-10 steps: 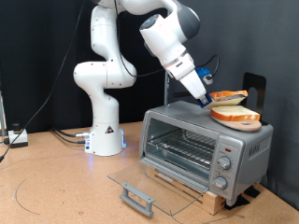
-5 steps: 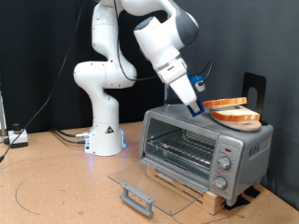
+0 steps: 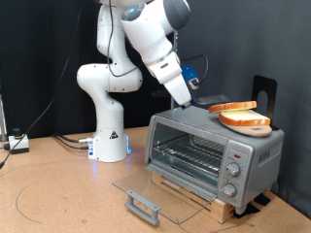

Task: Make a piece of toast with the oven

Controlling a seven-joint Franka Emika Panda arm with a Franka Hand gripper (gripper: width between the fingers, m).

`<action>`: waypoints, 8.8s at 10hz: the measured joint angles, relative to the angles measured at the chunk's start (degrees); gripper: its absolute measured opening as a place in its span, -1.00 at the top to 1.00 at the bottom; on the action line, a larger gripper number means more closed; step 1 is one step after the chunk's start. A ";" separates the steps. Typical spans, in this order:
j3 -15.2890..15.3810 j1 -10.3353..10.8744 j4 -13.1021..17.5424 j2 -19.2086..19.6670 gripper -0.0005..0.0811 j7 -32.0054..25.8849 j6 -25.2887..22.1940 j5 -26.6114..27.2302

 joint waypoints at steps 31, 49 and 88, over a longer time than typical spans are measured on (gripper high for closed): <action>9.87 -0.88 -14.08 -12.46 0.02 -0.70 -0.49 -10.50; 8.56 0.61 -9.80 -10.61 0.02 -4.77 -5.23 -9.40; 17.37 -1.33 -3.07 -0.32 0.02 4.00 15.49 -5.08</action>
